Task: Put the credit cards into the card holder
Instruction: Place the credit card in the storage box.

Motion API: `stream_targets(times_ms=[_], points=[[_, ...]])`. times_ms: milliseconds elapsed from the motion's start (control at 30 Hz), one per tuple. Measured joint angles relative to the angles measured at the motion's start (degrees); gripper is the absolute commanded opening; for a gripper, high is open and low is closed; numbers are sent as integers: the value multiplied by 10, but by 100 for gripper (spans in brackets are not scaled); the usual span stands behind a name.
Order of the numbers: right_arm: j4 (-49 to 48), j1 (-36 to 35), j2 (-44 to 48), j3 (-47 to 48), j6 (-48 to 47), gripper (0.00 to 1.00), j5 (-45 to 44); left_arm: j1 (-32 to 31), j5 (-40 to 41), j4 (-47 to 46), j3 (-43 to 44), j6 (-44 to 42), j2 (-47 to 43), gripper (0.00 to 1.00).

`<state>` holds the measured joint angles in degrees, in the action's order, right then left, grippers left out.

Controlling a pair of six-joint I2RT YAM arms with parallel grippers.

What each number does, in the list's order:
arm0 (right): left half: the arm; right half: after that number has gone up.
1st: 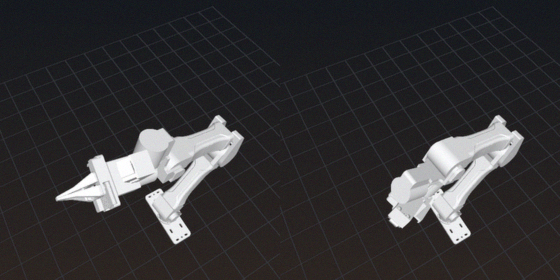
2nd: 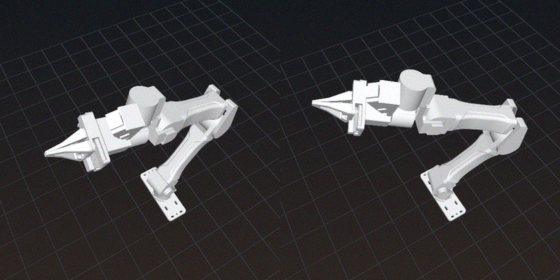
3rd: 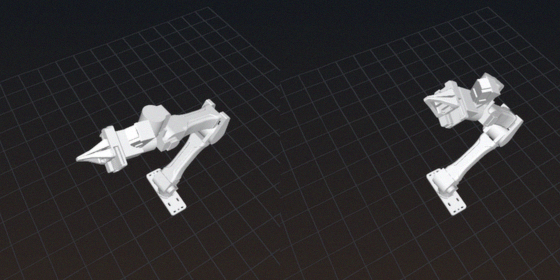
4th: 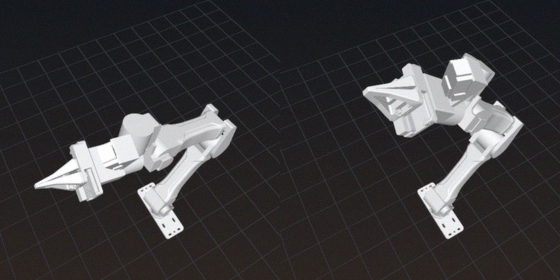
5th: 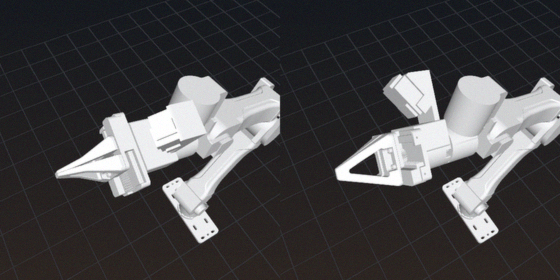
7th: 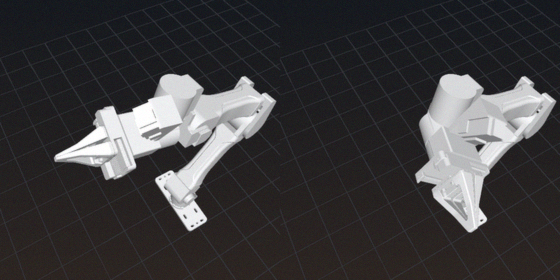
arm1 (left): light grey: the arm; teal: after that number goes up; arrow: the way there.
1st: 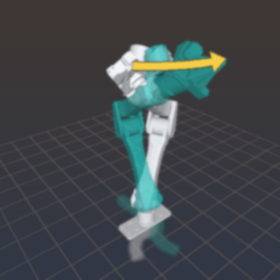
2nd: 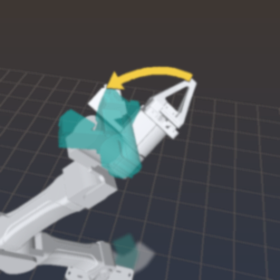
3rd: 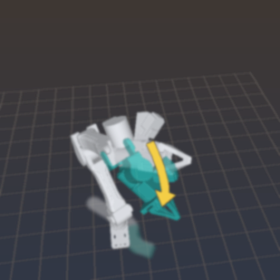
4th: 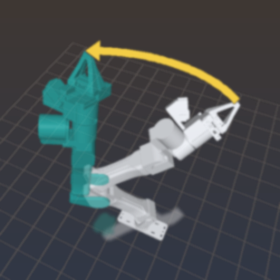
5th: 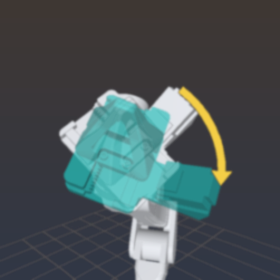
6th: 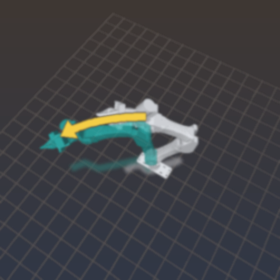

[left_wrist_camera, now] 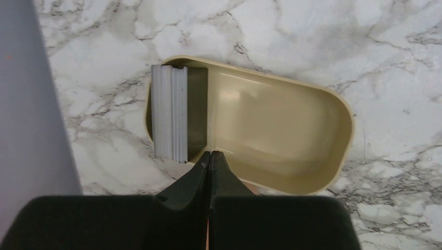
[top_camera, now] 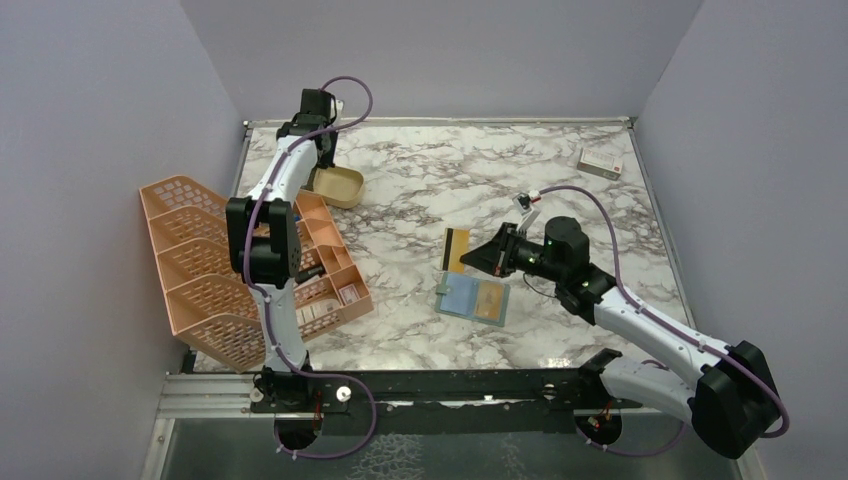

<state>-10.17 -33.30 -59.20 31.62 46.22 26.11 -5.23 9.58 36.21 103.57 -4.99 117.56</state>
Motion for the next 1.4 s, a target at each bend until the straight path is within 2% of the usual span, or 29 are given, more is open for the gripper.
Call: stream_targets(times_ms=[333,567,833,1167,1400], points=[[5,0,0,2,-2,1,-12,18,20,3,56,-36,46,0],[17,0,-1,11,-10,1,-20,22,-4,-1,59,-37,68,0],[30,0,-4,22,-19,1,-30,23,16,-22,59,-54,73,4],[38,0,-9,30,-22,1,-38,26,44,-35,65,-64,106,30],[45,0,-9,30,-23,1,-42,26,59,-36,67,-58,106,42]])
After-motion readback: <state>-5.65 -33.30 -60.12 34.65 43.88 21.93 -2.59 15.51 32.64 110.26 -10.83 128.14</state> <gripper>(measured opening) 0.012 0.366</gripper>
